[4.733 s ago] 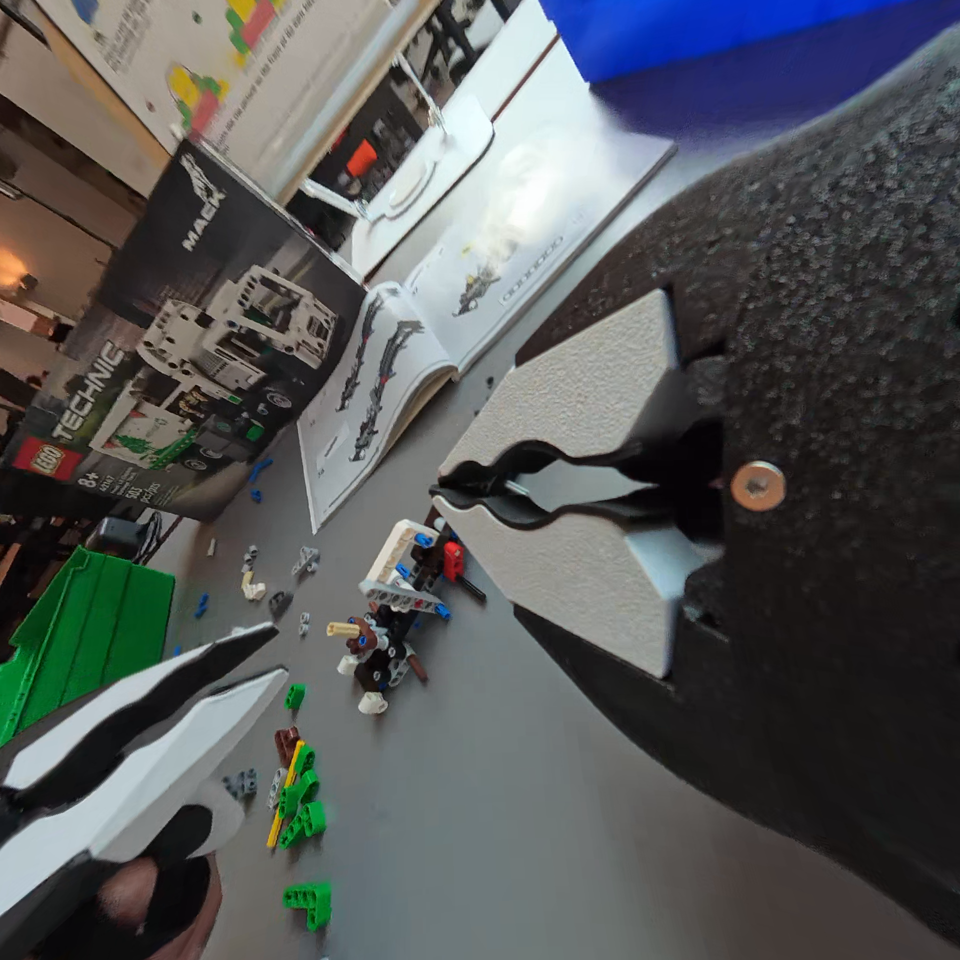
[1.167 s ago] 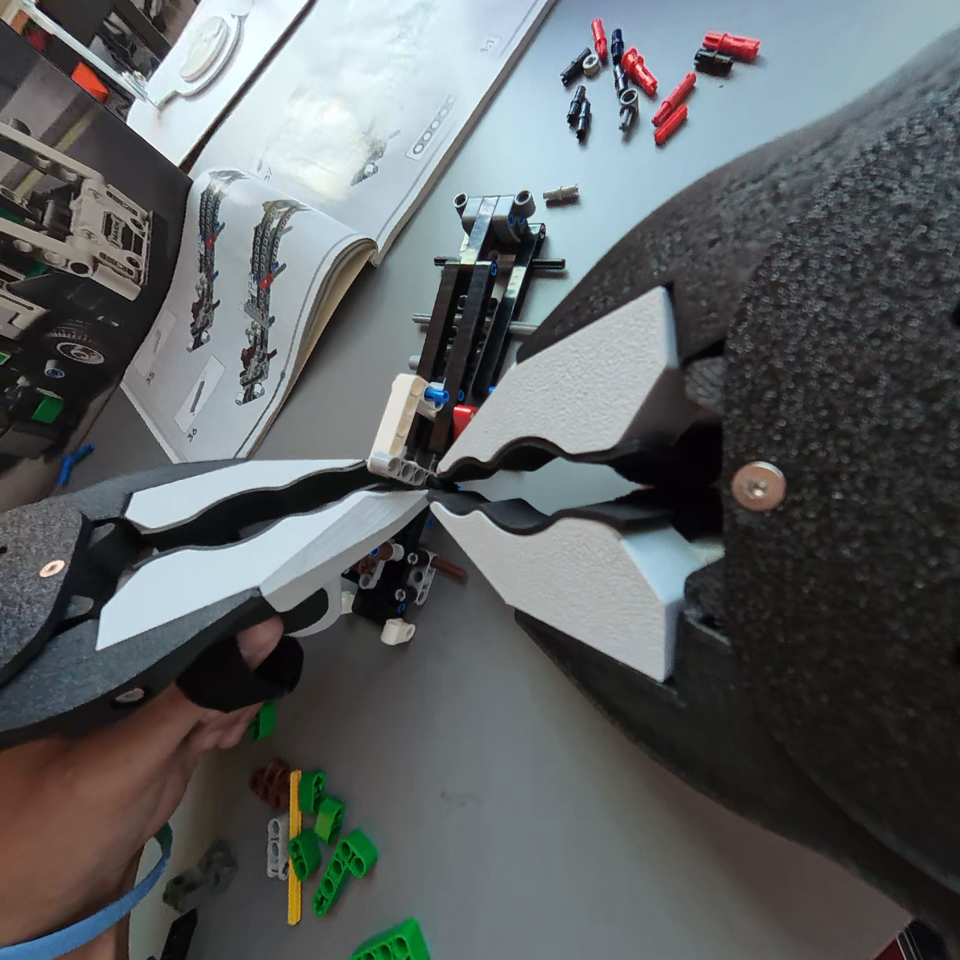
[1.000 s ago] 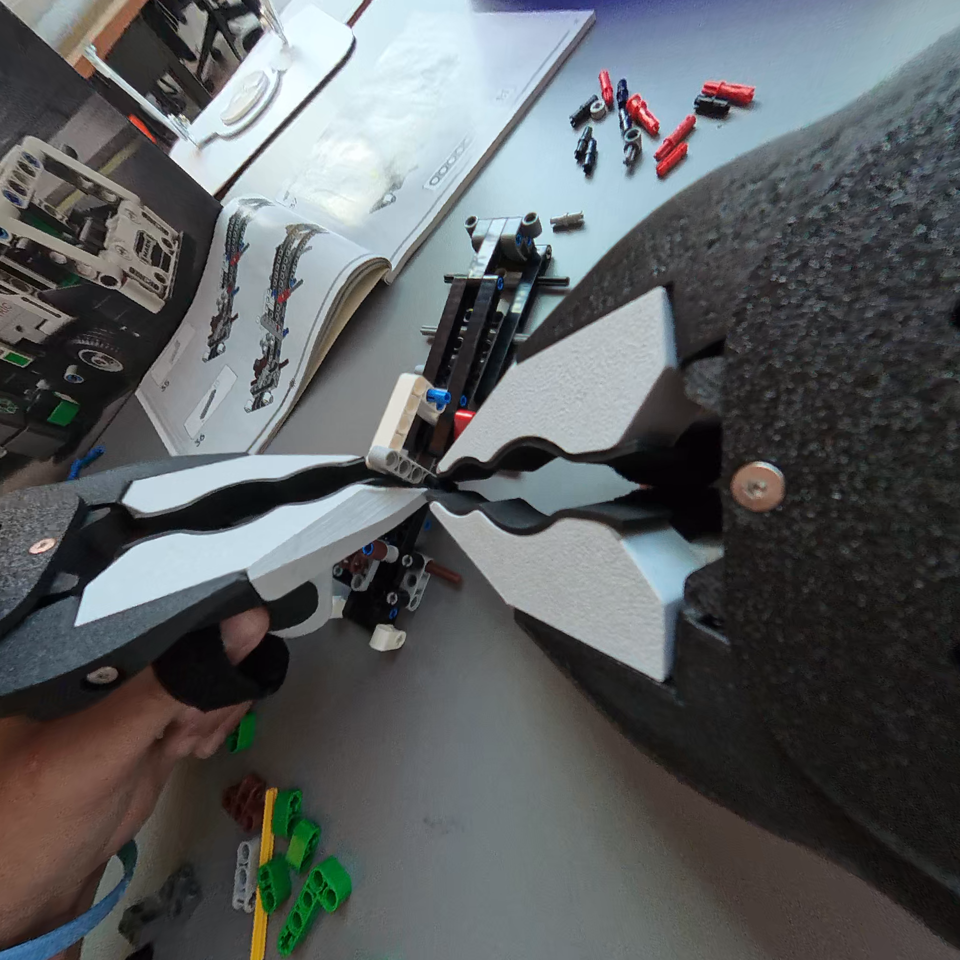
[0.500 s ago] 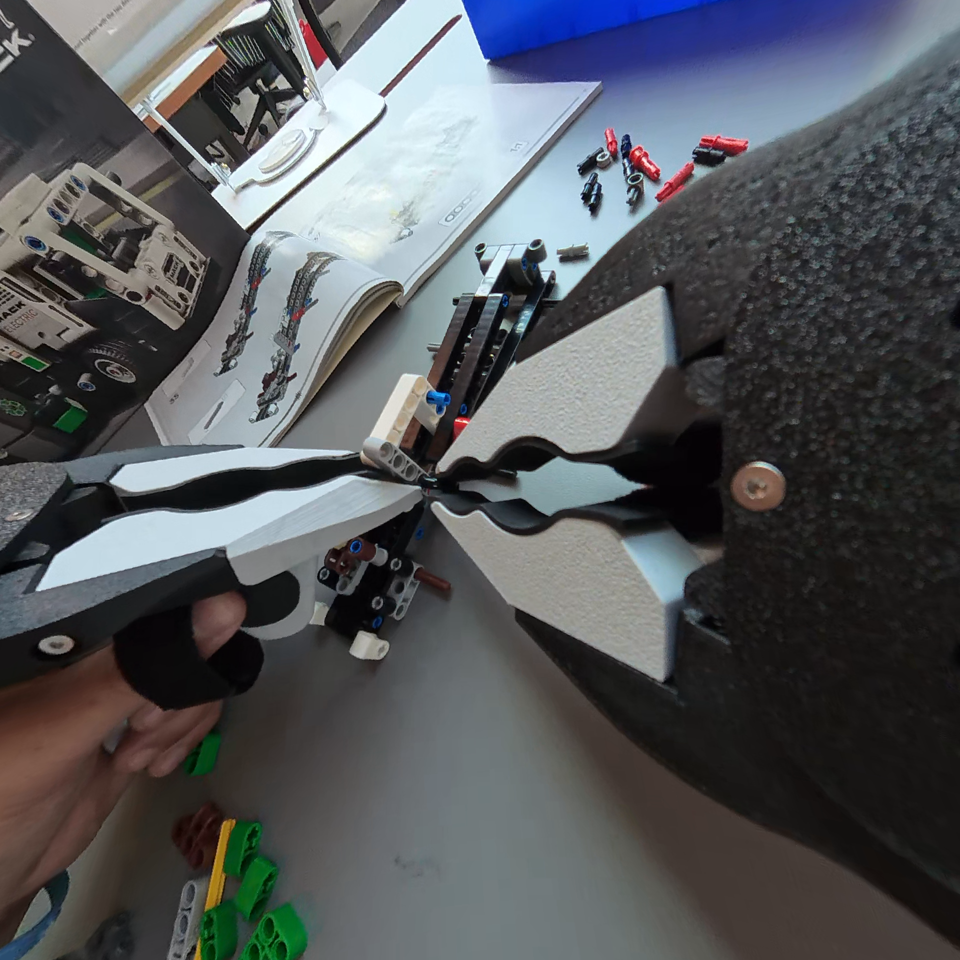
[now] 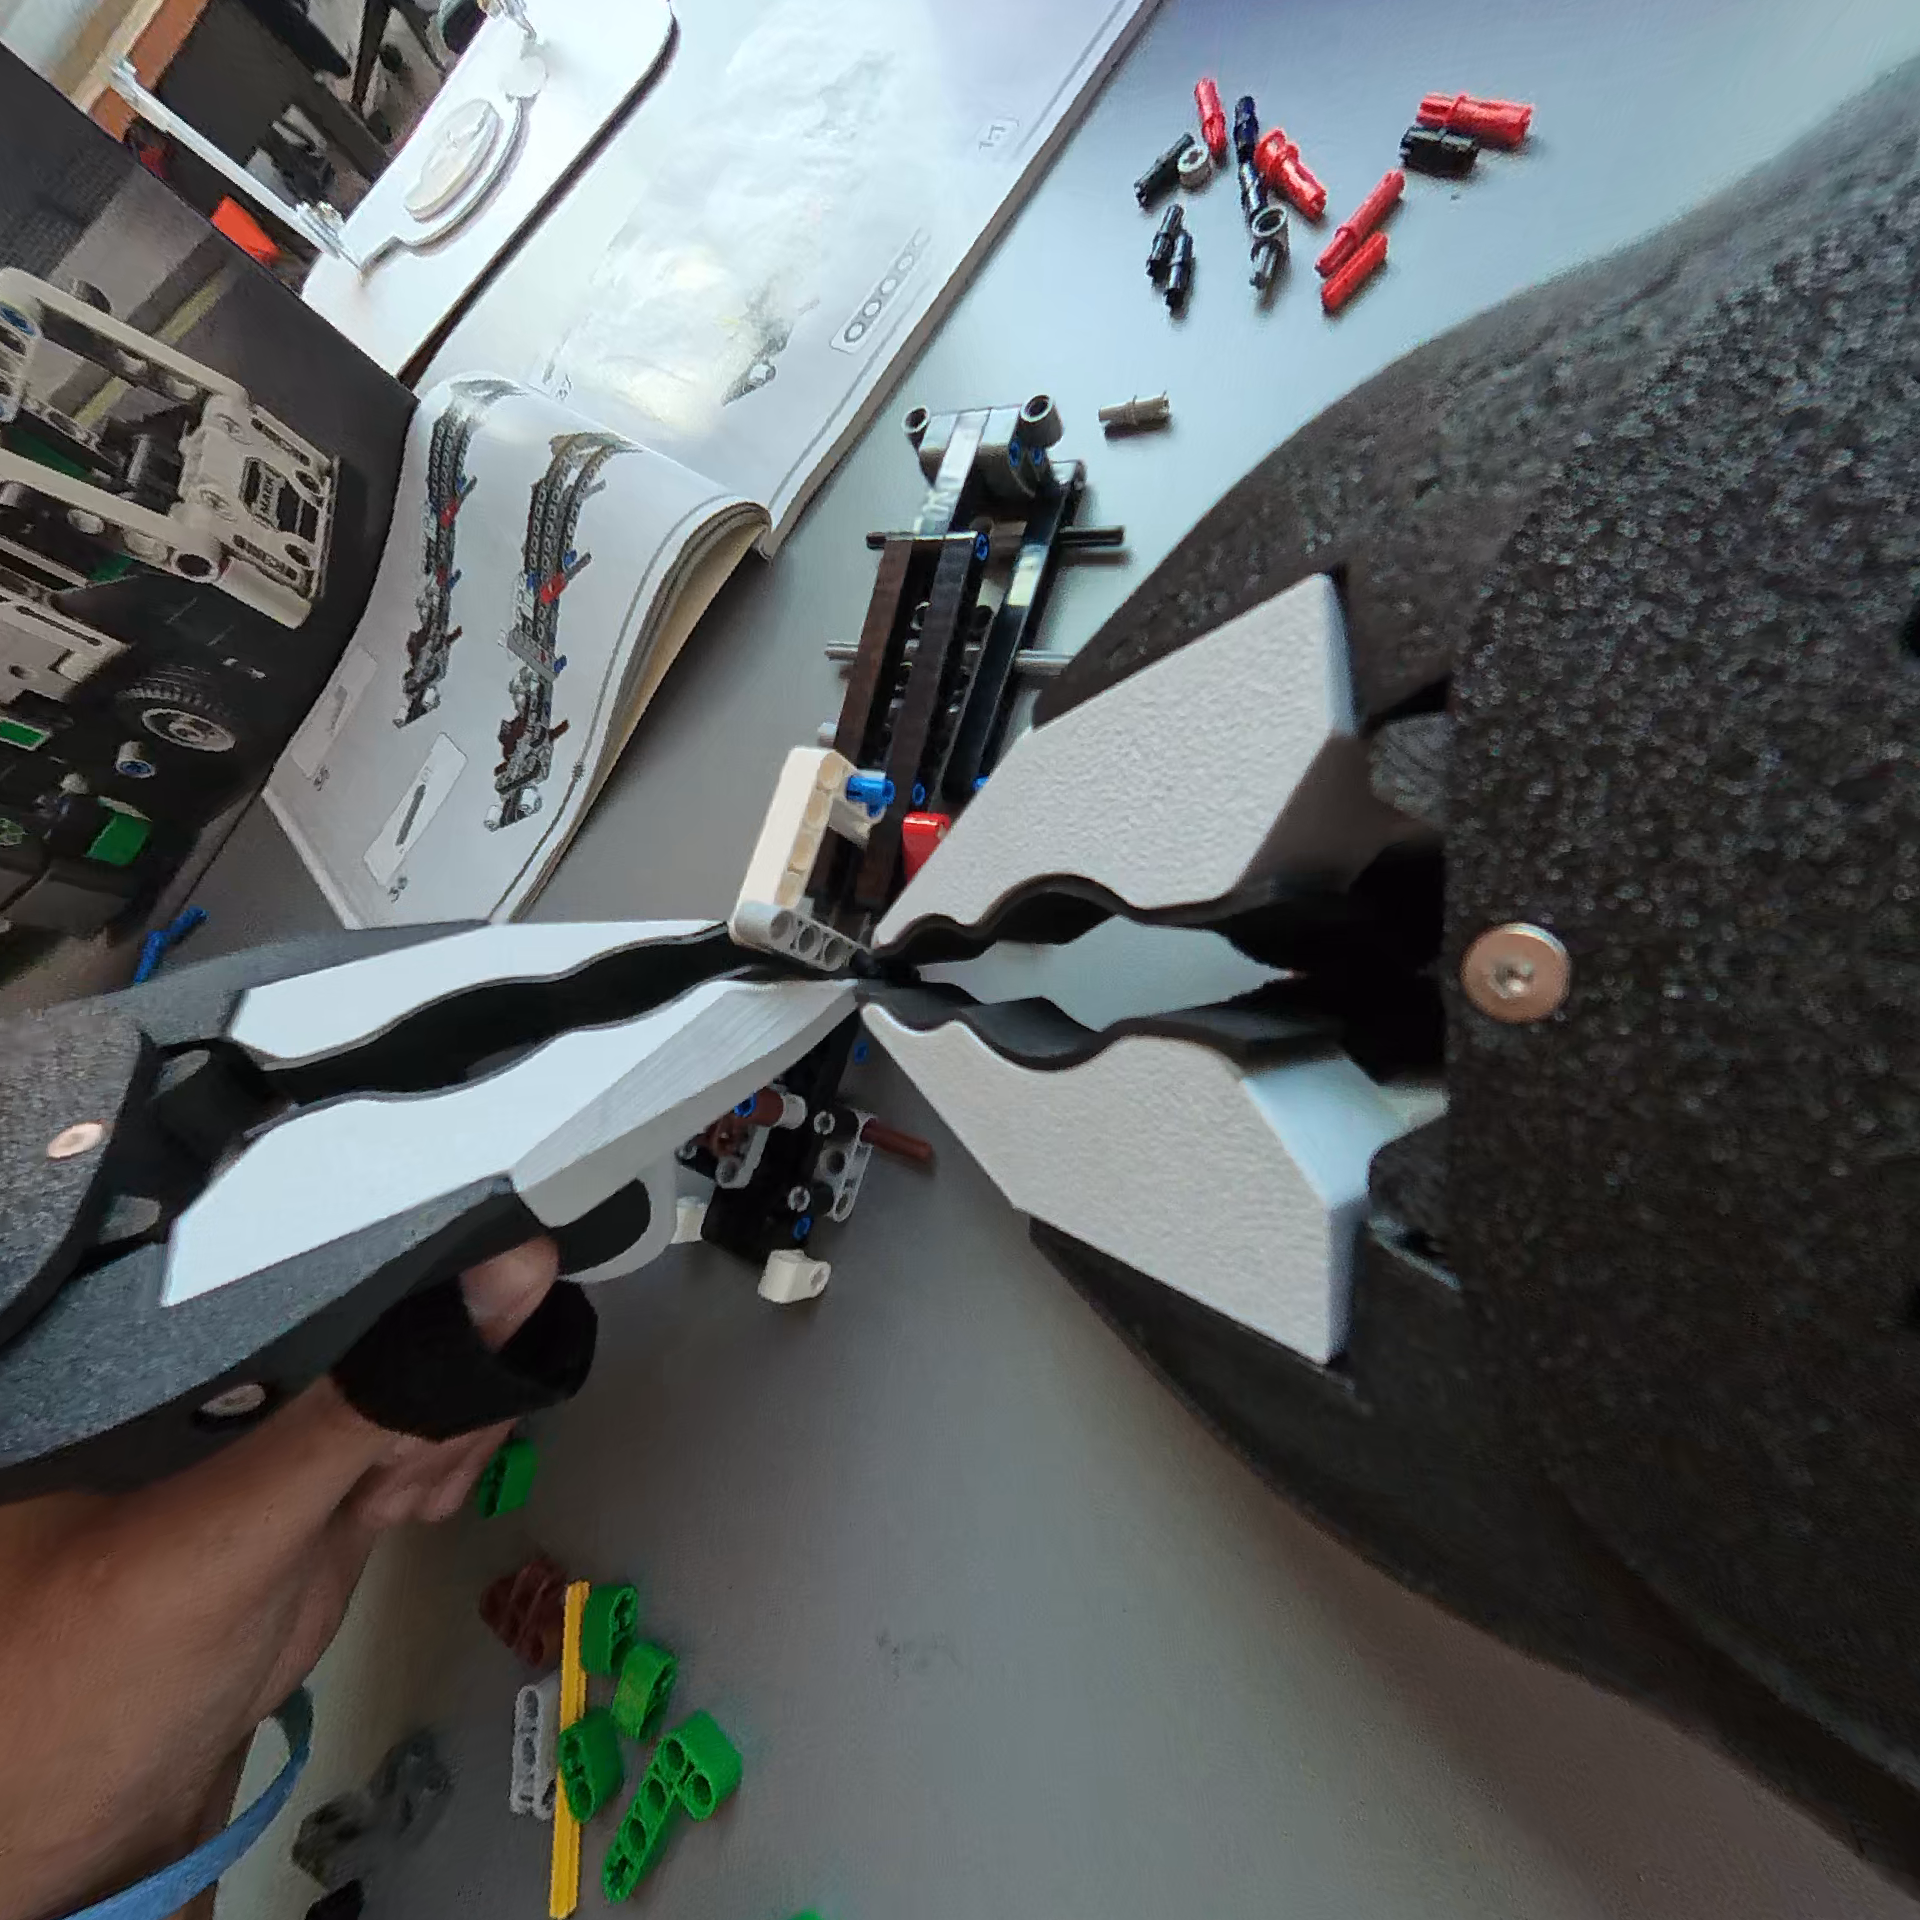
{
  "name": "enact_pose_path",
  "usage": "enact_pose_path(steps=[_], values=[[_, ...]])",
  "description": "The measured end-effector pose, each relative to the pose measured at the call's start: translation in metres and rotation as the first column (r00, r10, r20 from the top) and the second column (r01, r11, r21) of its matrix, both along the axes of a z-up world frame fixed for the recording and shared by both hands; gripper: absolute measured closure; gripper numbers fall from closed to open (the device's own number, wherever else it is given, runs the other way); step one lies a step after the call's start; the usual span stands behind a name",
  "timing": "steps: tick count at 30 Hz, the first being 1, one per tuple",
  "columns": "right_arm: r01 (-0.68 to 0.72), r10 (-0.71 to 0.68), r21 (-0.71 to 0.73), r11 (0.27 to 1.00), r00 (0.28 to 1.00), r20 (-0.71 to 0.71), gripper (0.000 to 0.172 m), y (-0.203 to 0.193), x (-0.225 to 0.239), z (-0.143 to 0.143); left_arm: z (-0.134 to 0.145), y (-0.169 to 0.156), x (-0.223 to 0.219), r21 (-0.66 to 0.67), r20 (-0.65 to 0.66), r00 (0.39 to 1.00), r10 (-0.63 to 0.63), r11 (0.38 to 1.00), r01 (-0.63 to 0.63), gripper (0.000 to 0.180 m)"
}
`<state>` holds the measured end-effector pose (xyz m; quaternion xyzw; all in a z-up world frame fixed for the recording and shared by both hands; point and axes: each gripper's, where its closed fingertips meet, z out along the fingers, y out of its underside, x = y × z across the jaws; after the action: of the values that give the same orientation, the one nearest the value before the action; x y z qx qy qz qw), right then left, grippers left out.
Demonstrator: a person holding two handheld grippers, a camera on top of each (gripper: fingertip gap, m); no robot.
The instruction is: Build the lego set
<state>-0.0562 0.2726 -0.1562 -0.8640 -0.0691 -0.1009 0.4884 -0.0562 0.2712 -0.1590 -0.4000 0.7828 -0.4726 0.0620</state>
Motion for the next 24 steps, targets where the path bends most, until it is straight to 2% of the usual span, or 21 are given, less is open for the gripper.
enact_pose_path(steps=[3,15,24], values=[[-0.002,0.002,-0.001,1.0,0.997,-0.074,0.17,0.0005,-0.0003,0.0003,-0.0001,-0.0001,-0.0001,0.005,0.002,1.0,0.002,1.0,-0.002,0.173],[-0.013,0.013,-0.002,1.0,0.998,-0.061,0.169,0.001,-0.0007,-0.0002,0.0,0.0002,-0.0001,-0.005,-0.002,1.0,-0.005,1.0,0.005,0.172],[-0.016,0.015,0.014,1.0,0.996,0.09,0.169,-0.0068,-0.0022,0.001,0.0002,0.0001,-0.0004,-0.017,-0.008,1.0,-0.009,1.0,0.009,0.172]])
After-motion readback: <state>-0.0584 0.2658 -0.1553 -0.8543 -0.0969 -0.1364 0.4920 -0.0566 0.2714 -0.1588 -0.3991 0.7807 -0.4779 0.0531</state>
